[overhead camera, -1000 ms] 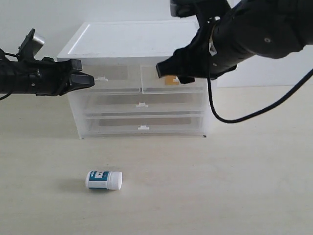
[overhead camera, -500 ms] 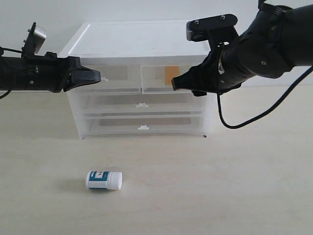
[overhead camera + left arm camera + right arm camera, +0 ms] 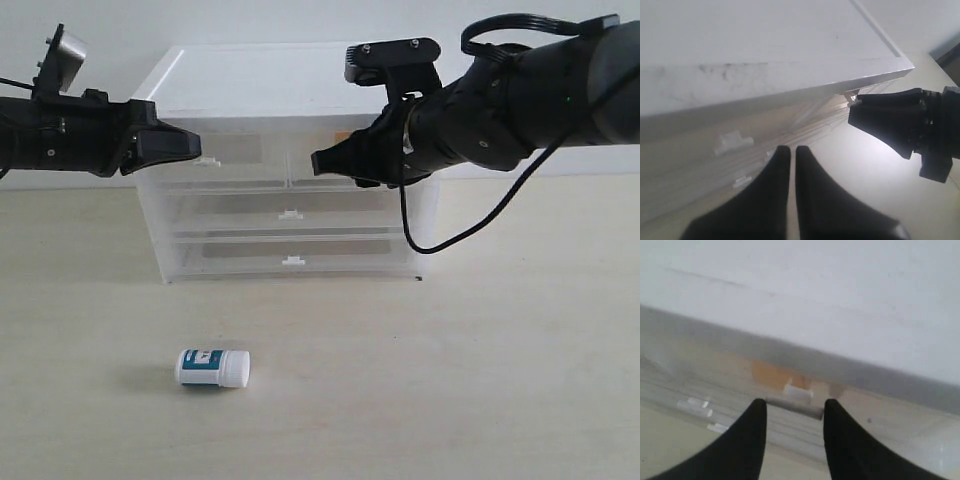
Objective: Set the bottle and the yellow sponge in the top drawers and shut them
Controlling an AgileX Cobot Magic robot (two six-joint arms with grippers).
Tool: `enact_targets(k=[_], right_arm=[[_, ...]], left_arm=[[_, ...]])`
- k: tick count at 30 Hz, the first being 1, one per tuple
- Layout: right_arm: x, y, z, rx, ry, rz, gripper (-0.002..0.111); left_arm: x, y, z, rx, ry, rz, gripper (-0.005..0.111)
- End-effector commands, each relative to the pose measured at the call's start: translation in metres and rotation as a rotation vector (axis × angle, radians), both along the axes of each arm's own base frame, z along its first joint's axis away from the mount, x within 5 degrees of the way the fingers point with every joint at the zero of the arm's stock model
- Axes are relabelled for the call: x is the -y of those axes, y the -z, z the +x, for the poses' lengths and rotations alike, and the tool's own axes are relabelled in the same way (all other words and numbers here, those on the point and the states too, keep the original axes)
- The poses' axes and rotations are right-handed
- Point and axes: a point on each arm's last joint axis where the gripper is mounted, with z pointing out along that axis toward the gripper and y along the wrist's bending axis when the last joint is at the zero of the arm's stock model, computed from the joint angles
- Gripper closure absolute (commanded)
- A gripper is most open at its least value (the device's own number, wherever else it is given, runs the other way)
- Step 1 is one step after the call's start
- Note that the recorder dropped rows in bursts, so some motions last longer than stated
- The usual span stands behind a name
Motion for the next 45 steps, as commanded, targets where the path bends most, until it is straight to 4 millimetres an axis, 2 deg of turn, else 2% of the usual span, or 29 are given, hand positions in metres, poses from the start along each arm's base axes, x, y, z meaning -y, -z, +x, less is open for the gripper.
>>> enact_targets(k=[1, 7, 11, 16, 19, 23, 25, 26, 30, 31, 32, 33, 34, 35, 36, 37, 45], right_arm=[[-0.003, -0.002, 0.008, 0.02, 0.0, 0.02, 0.074], [0.001, 0.001, 0.006, -0.025, 0.035, -0.009, 0.074], [0.0, 0.0, 0.005, -0.035, 0.032, 0.003, 0.074], [0.0, 0.0, 0.005, -0.033, 0.031, 0.007, 0.074], [0.0, 0.0, 0.005, -0.032, 0.029, 0.004, 0.074], [0.0, 0.0, 0.005, -0.032, 0.027, -0.002, 0.074], [0.0, 0.0, 0.005, -0.032, 0.026, -0.002, 0.074], [0.0, 0.0, 0.005, -0.033, 0.026, -0.004, 0.074], [0.002, 0.001, 0.004, -0.052, 0.041, -0.017, 0.074], [0.003, 0.002, 0.003, -0.061, 0.046, -0.03, 0.074], [0.003, 0.003, 0.003, -0.063, 0.045, -0.037, 0.074], [0.003, 0.003, 0.003, -0.061, 0.042, -0.04, 0.074], [0.003, 0.003, 0.003, -0.06, 0.041, -0.039, 0.074], [0.003, 0.002, 0.003, -0.056, 0.038, -0.035, 0.074], [0.002, 0.002, 0.004, -0.051, 0.035, -0.031, 0.074], [0.002, 0.001, 0.004, -0.048, 0.032, -0.028, 0.074], [0.001, 0.0, 0.004, -0.034, 0.02, -0.019, 0.074]], left_arm=[[-0.001, -0.004, -0.002, 0.002, 0.005, 0.0, 0.103], [-0.002, -0.002, -0.001, 0.019, 0.004, 0.044, 0.103], [0.001, 0.004, 0.0, 0.046, -0.004, 0.15, 0.103], [0.024, 0.015, -0.005, 0.101, 0.072, 0.364, 0.103], [0.037, 0.016, -0.008, 0.097, 0.085, 0.386, 0.103], [0.034, 0.017, -0.007, -0.109, -0.055, 0.233, 0.103], [0.027, 0.021, -0.005, -0.174, -0.041, 0.153, 0.103], [0.02, 0.024, -0.003, -0.226, 0.019, -0.019, 0.103], [-0.002, 0.035, 0.007, -0.274, 0.082, -0.35, 0.103], [-0.01, 0.049, 0.011, -0.306, 0.082, -0.426, 0.102], [-0.012, 0.057, 0.013, -0.322, 0.072, -0.428, 0.1], [-0.017, 0.07, 0.017, -0.352, 0.046, -0.446, 0.09], [-0.018, 0.075, 0.018, -0.362, 0.041, -0.447, 0.083], [-0.022, 0.084, 0.019, -0.387, 0.025, -0.453, 0.065], [-0.022, 0.087, 0.02, -0.399, 0.022, -0.457, 0.053], [-0.022, 0.086, 0.022, -0.393, 0.023, -0.457, 0.046], [-0.022, 0.074, 0.033, -0.354, 0.031, -0.46, 0.05]])
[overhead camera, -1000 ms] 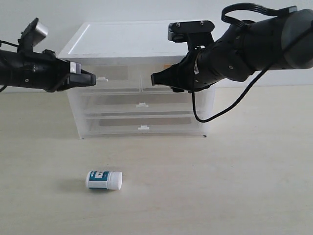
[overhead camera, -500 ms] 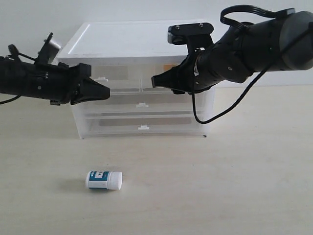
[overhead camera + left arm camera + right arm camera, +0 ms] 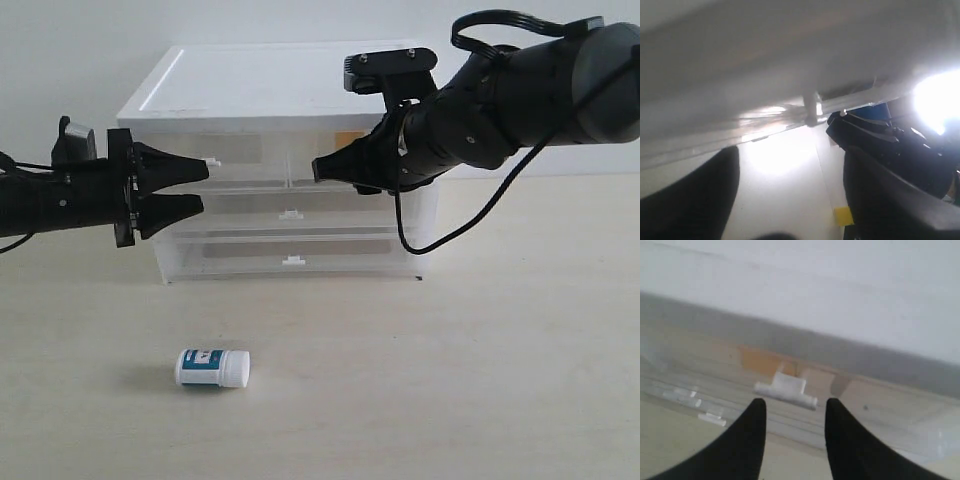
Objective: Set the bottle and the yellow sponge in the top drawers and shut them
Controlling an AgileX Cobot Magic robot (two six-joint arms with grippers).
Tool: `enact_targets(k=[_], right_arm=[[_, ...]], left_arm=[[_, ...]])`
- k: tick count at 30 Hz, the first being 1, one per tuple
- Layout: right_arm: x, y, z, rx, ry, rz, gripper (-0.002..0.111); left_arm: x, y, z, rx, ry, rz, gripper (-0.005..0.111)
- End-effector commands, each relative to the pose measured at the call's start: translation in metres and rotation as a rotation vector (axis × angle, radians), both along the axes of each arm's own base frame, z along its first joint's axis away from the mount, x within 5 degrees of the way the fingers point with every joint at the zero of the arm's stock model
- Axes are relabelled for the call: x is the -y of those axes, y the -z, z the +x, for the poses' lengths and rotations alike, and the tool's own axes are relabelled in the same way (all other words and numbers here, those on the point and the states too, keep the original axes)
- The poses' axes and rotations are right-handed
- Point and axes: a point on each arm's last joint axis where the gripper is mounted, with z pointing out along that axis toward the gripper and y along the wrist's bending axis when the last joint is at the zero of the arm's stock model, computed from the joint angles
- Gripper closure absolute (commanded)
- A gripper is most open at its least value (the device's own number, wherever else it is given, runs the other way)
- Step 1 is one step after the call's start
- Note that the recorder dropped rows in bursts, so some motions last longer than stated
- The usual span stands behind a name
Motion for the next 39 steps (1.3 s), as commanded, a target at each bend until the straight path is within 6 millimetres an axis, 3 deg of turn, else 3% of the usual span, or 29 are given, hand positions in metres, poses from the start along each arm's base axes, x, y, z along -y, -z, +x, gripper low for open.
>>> enact_targets(k=[1, 16, 24, 32, 39], right_arm=[[0.001, -0.006, 0.003, 0.023, -0.003, 0.012, 0.074], [0.0, -0.007, 0.003, 0.038, -0.013, 0.023, 0.074], [0.0, -0.007, 0.003, 0.041, -0.017, 0.023, 0.074], [0.0, -0.007, 0.003, 0.041, -0.017, 0.023, 0.074], [-0.002, -0.009, 0.004, 0.058, -0.027, 0.046, 0.074]], left_arm=[[-0.001, -0.009, 0.005, 0.025, -0.001, -0.021, 0.05], [-0.001, -0.027, 0.017, 0.06, -0.006, -0.035, 0.051], [-0.001, -0.027, 0.017, 0.06, -0.006, -0.035, 0.082], [-0.001, -0.027, 0.017, 0.101, 0.0, -0.016, 0.103], [-0.001, -0.031, 0.014, 0.163, 0.027, 0.029, 0.103]])
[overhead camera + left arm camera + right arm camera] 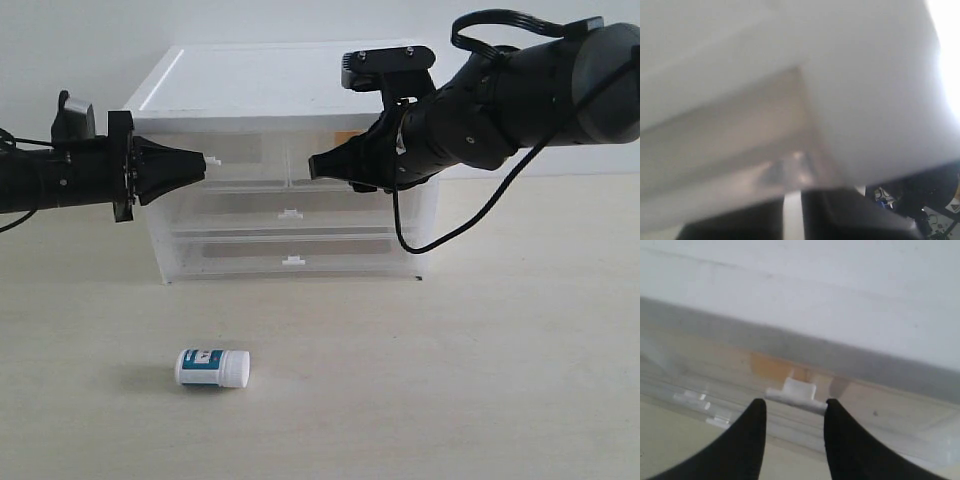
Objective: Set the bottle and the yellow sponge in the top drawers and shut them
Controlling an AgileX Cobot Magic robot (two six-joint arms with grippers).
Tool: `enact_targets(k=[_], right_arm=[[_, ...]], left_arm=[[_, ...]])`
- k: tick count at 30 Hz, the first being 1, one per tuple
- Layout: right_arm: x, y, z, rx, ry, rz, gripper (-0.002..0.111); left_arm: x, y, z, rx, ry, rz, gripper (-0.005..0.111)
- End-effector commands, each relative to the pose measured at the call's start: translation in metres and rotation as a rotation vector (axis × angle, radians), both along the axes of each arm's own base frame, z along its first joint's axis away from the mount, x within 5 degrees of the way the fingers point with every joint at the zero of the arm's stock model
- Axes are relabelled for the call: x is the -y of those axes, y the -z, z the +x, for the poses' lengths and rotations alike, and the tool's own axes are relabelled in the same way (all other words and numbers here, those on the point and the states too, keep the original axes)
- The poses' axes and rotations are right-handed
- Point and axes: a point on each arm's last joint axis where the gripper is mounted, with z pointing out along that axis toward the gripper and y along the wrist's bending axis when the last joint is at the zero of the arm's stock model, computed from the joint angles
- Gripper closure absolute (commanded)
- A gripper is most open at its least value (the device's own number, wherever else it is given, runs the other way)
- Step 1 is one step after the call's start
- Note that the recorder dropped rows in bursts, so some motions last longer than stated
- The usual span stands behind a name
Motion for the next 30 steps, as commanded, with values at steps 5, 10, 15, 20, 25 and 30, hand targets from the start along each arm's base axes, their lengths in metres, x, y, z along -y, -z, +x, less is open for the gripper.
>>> enact_targets(k=[5, 10, 15, 20, 25, 30], right_arm=[[-0.001, -0.008, 0.004, 0.051, -0.019, 0.035, 0.074], [-0.001, -0.008, 0.004, 0.053, -0.021, 0.037, 0.074], [-0.001, -0.008, 0.004, 0.053, -0.021, 0.037, 0.074], [-0.001, -0.008, 0.004, 0.052, -0.019, 0.039, 0.074], [-0.001, -0.008, 0.004, 0.052, -0.019, 0.039, 0.074], [-0.001, -0.008, 0.004, 0.05, -0.015, 0.045, 0.074]], left_arm=[[0.001, -0.022, -0.005, 0.083, 0.029, 0.003, 0.103], [0.002, -0.03, -0.017, 0.09, 0.036, 0.014, 0.103], [0.003, -0.03, -0.033, 0.072, 0.041, 0.019, 0.103], [0.004, -0.031, -0.05, 0.084, 0.051, 0.038, 0.103], [0.005, -0.033, -0.072, 0.09, 0.056, 0.051, 0.103], [0.006, -0.034, -0.09, 0.09, 0.06, 0.059, 0.103]])
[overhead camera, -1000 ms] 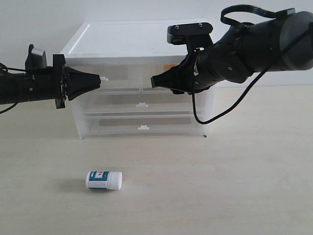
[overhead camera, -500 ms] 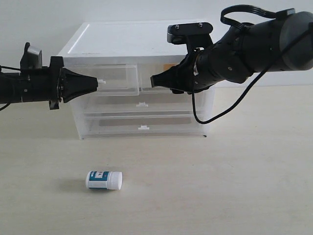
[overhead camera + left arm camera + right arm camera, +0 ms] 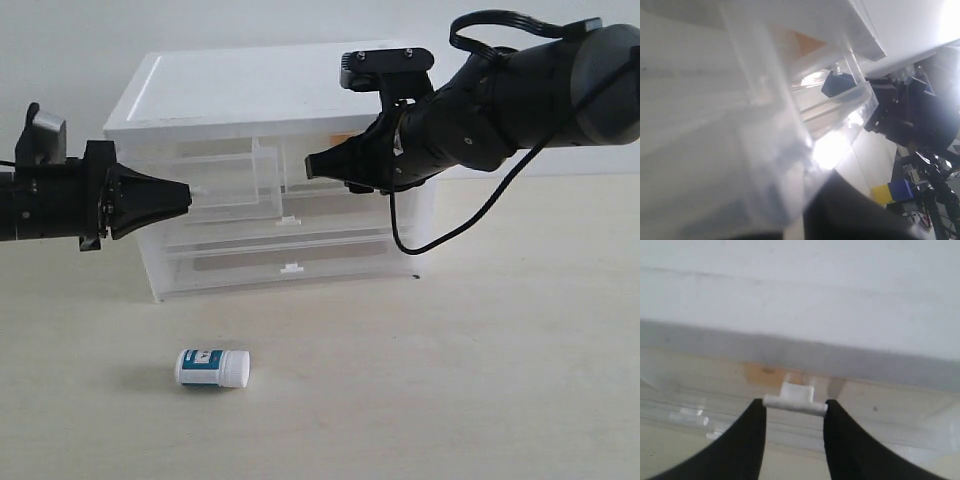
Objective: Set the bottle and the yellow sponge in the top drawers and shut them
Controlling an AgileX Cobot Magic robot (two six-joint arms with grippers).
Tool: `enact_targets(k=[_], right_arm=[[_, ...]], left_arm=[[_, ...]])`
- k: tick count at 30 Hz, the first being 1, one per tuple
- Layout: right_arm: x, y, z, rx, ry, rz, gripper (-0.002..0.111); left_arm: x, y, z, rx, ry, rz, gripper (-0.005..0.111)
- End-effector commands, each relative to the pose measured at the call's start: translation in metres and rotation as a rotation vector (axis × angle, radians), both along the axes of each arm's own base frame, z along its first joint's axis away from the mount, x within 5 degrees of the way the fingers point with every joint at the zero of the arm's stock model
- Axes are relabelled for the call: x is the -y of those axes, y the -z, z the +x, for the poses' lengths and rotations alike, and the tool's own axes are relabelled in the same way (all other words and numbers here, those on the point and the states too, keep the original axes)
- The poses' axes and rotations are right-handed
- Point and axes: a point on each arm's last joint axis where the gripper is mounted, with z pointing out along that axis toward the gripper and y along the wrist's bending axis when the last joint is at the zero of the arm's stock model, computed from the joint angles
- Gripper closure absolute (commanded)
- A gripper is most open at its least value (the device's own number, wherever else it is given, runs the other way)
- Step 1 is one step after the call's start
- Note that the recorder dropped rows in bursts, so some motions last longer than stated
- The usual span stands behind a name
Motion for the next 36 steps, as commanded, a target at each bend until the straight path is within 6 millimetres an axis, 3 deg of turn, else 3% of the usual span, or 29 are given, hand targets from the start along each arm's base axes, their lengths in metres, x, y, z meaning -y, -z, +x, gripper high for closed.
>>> enact_targets(k=[1, 8, 15, 29, 36], right_arm=[[0.0, -0.008, 0.004, 0.057, -0.023, 0.024, 0.074], [-0.01, -0.011, 0.001, 0.055, -0.027, 0.113, 0.074], [-0.034, -0.007, -0.019, 0.02, -0.103, 0.023, 0.074], [-0.021, -0.025, -0.034, -0.024, -0.082, -0.101, 0.075], [-0.02, -0.041, -0.044, -0.033, -0.118, -0.06, 0.075]], left_arm=[[0.005, -0.017, -0.022, 0.058, 0.08, -0.062, 0.103], [0.005, -0.015, -0.024, 0.049, 0.077, -0.065, 0.103], [0.005, -0.017, -0.022, 0.057, 0.076, -0.066, 0.103], [0.004, -0.024, -0.017, 0.101, 0.089, -0.049, 0.103], [0.004, -0.027, -0.015, 0.11, 0.099, -0.038, 0.103]])
